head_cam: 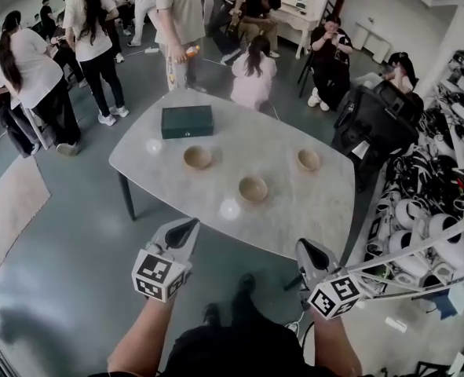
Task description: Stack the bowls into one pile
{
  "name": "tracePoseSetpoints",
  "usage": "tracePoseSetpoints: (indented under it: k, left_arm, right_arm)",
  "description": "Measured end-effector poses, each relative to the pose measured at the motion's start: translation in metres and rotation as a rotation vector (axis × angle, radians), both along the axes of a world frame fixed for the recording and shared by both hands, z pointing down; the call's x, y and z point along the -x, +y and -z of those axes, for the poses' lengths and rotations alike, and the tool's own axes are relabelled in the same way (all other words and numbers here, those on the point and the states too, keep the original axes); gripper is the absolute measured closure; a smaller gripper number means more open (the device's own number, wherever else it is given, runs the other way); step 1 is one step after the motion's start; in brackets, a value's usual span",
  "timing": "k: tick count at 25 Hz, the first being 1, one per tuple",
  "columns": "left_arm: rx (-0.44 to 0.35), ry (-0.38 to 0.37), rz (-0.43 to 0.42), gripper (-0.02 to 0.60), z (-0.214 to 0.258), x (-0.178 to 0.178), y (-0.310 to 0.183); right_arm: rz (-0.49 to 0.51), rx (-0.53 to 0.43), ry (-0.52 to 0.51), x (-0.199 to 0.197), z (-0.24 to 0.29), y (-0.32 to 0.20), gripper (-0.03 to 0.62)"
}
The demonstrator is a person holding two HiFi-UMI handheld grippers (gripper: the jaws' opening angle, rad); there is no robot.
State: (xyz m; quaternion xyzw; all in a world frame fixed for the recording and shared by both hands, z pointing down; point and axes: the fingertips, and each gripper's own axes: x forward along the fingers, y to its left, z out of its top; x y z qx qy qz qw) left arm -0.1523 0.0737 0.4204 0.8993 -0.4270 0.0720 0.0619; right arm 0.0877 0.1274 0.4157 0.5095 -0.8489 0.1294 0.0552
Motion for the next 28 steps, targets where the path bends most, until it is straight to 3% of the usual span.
tracePoseSetpoints:
  k: [9,18,28]
  left_arm:
    - [-0.014,-0.037,-0.003,0.571,0.002,-0.062,-0.097]
    - [0.012,-0.083,-0.005,0.571,0.001,-0.13,-0.169]
    - [0.009,-0.077,-0.046,0.571,-0.009,-0.133,-0.215]
  right_arm:
    - [-0.013,-0.037,-0.005,-0.061,-0.007,-0.102,0.592]
    - [0.02,-0.002,-0.039,-0.119,-0.028,-0.177,0.592]
    - [0.006,0.056,0.035,-0.117,-0.05,-0.216,0.591]
